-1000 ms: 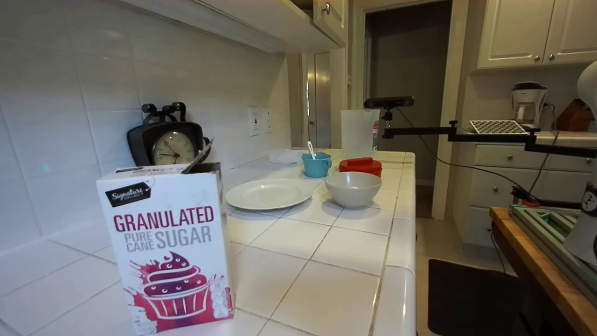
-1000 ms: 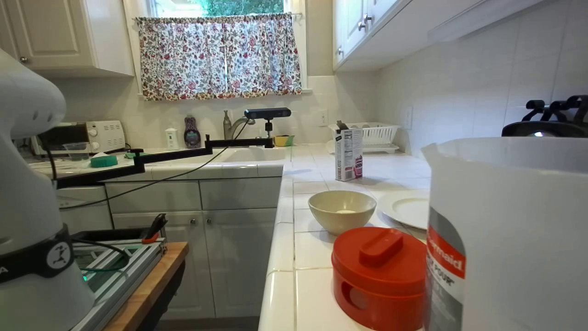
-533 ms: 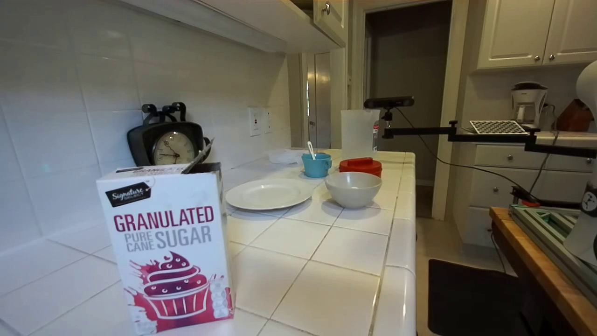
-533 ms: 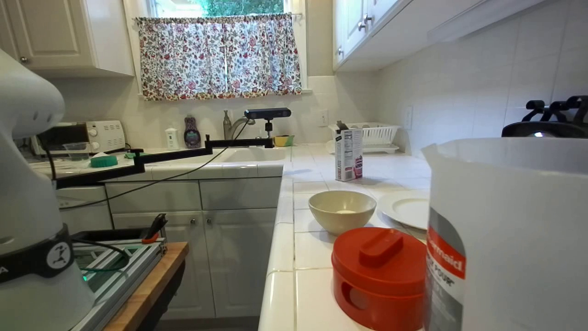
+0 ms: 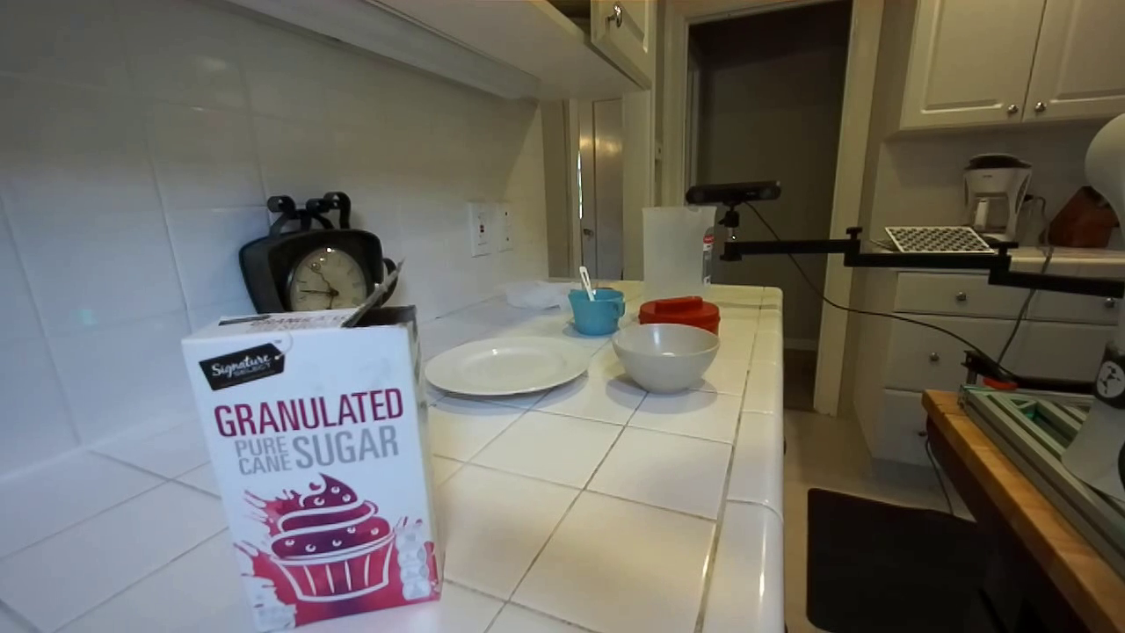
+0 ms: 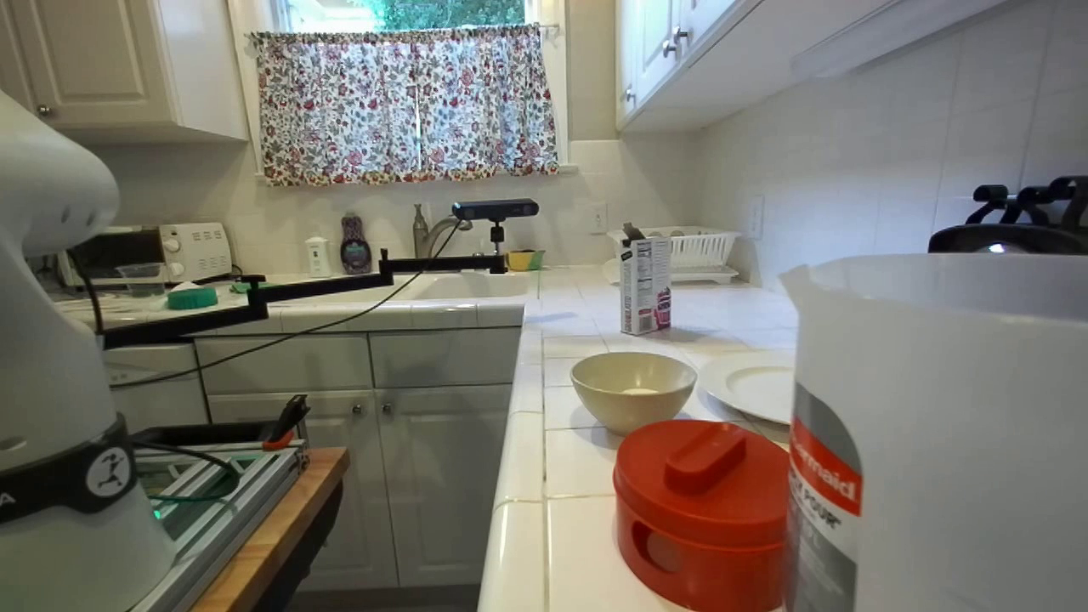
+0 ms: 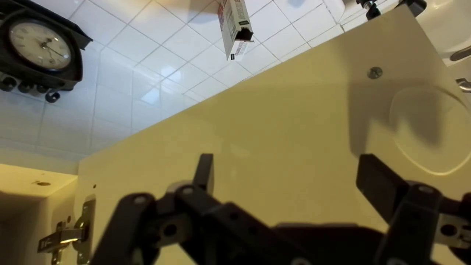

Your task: Open the kitchen cabinet door on the left

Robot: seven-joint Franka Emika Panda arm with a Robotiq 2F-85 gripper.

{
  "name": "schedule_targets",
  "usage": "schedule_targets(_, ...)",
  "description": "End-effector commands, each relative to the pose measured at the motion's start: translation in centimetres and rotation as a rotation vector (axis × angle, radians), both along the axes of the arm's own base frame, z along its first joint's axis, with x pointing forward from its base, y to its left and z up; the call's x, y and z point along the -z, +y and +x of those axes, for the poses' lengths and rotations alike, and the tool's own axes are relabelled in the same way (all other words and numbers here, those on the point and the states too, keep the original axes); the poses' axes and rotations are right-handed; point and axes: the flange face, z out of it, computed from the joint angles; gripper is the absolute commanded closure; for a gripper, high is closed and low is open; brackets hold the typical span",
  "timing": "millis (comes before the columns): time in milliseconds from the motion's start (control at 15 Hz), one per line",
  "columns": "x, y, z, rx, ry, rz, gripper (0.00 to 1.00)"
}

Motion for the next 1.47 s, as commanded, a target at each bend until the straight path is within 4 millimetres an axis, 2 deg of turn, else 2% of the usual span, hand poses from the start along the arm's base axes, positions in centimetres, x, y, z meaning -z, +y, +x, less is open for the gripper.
schedule_targets(0, 0.3, -1.2, -0.6, 0.056, -0.024, -0.08, 0.0)
schedule_targets(333, 0.7, -5.4, -2.6, 0.233, 0.047, -0.311, 0.0)
schedule_targets(733, 1.9, -7.9, -6.4, 0.329, 0.264, -0.568, 0.0)
schedule_targets(800, 1.6, -7.7, -5.8, 0.291, 0.22, -0.511, 0.0)
schedule_targets(1400, 1.9, -7.9, -6.1, 0.312, 0.251, -0.55, 0.0)
